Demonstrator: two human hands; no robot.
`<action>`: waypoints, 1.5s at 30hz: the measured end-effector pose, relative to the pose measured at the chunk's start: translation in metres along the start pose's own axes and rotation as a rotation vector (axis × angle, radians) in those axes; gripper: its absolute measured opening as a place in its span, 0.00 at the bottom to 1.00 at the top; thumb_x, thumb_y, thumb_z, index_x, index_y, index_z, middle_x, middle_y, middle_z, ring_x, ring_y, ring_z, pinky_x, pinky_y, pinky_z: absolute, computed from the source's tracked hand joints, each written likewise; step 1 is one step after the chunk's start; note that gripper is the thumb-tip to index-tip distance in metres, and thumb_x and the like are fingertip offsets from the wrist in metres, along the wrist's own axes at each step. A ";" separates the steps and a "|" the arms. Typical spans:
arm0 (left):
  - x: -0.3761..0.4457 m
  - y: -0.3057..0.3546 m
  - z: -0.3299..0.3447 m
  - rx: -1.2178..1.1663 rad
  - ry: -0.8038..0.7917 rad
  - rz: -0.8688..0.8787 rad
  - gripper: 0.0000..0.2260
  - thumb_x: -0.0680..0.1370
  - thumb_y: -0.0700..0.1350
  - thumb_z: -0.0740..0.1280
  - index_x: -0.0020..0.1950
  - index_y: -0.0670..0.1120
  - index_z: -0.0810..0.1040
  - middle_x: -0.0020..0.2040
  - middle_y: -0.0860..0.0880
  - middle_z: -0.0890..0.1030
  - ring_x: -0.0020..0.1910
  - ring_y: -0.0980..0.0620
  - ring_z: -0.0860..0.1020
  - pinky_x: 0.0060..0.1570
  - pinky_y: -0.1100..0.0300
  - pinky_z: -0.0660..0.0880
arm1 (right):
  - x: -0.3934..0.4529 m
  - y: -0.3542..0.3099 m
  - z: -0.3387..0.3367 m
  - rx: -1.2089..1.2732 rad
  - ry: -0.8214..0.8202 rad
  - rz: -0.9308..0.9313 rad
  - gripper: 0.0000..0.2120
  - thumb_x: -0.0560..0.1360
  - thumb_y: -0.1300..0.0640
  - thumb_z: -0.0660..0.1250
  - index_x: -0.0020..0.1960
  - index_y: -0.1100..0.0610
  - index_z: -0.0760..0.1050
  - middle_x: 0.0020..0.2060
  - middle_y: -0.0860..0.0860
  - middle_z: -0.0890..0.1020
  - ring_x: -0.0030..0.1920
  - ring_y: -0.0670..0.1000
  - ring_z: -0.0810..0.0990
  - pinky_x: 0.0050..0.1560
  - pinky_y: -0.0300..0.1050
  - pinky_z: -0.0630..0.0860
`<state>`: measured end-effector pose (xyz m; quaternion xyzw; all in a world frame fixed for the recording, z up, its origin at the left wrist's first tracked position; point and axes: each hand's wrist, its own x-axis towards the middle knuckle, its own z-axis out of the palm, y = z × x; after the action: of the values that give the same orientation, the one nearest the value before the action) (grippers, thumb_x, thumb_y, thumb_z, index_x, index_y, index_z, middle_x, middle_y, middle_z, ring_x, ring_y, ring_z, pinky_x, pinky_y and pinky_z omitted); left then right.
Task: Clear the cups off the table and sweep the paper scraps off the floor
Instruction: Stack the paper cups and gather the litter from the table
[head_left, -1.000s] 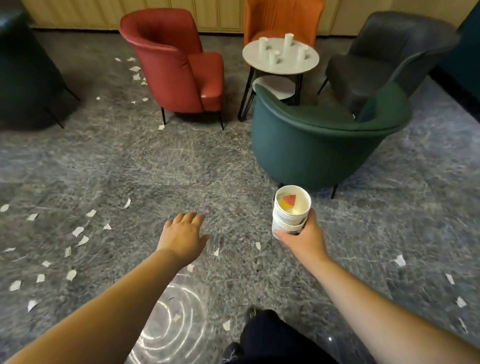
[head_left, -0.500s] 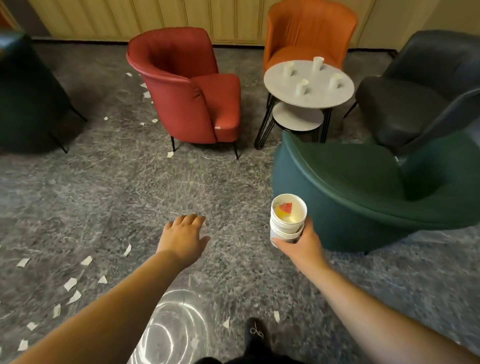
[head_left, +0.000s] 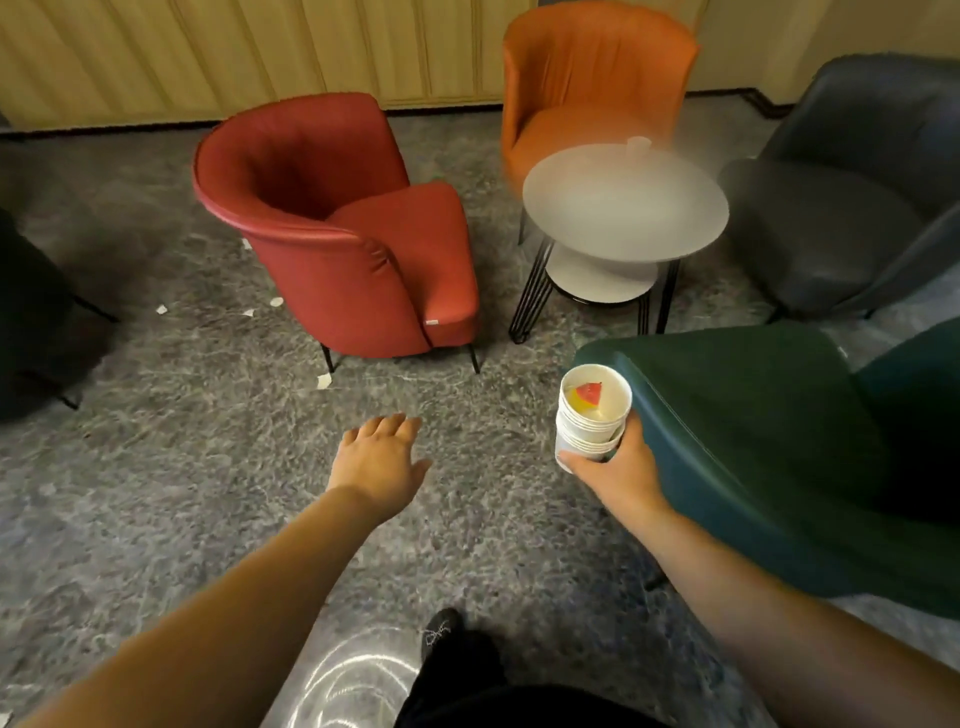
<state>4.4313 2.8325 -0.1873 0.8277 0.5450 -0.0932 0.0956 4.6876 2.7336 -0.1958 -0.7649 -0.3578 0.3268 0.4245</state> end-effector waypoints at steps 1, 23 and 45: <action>0.019 -0.009 -0.008 0.012 -0.007 0.022 0.27 0.80 0.59 0.57 0.77 0.52 0.57 0.77 0.50 0.61 0.75 0.47 0.58 0.72 0.48 0.58 | 0.013 -0.007 0.009 0.010 0.018 0.014 0.37 0.64 0.58 0.80 0.68 0.54 0.65 0.51 0.45 0.76 0.52 0.48 0.76 0.51 0.42 0.71; 0.412 -0.012 -0.114 0.091 -0.003 0.228 0.27 0.80 0.59 0.58 0.76 0.52 0.59 0.76 0.50 0.61 0.75 0.48 0.59 0.71 0.48 0.58 | 0.348 -0.093 0.048 0.050 0.158 0.086 0.35 0.64 0.58 0.79 0.65 0.51 0.66 0.51 0.44 0.76 0.51 0.46 0.75 0.53 0.43 0.72; 0.744 0.076 -0.170 0.132 -0.071 0.694 0.27 0.79 0.57 0.60 0.76 0.51 0.60 0.75 0.49 0.63 0.73 0.47 0.62 0.69 0.48 0.63 | 0.565 -0.122 0.031 0.101 0.559 0.349 0.33 0.65 0.60 0.79 0.64 0.54 0.66 0.53 0.48 0.74 0.51 0.49 0.74 0.50 0.42 0.69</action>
<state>4.7992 3.5049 -0.2115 0.9642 0.2204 -0.1190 0.0870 4.9287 3.2592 -0.2119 -0.8527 -0.0745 0.1892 0.4812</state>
